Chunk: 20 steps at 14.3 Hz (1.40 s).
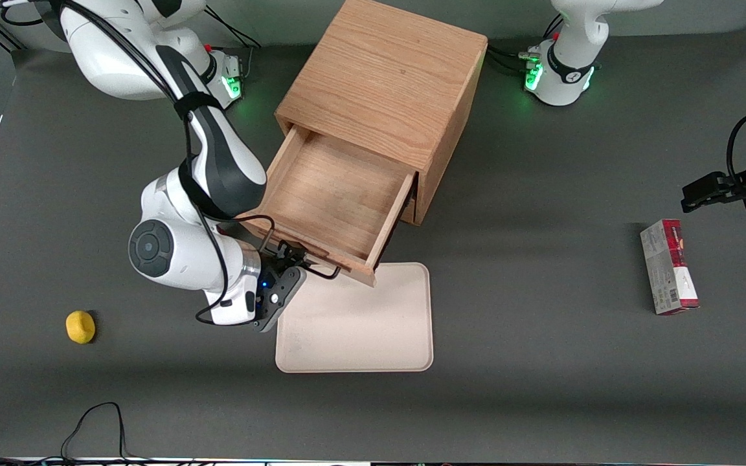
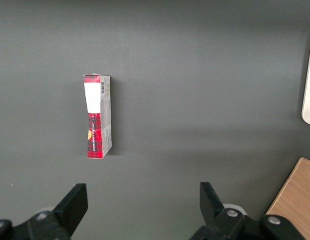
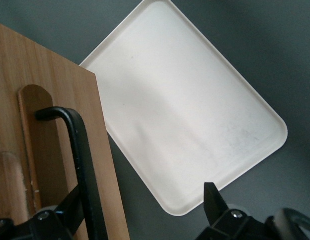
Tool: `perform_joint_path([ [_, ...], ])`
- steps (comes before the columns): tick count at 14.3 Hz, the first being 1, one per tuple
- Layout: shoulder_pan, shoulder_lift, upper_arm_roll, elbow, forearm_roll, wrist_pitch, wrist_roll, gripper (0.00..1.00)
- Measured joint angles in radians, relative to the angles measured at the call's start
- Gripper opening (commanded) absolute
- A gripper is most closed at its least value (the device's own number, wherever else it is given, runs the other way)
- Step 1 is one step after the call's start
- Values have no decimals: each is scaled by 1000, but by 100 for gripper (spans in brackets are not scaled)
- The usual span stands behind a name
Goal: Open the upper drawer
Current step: 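Pull the handle outward with the right gripper, sliding the drawer open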
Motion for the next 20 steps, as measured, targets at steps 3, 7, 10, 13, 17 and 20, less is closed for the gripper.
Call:
perform_joint_path([
  [3,-10,9,0,9,0,12,0,100],
  [7,-23,22,0,23,0,20,0,100],
  [10,-31,28,0,30,0,20,0,100],
  [13,-35,29,0,32,1,20,0,100],
  [17,-47,30,1,39,10,18,0,100],
  [20,-51,31,3,43,18,10,0,100],
])
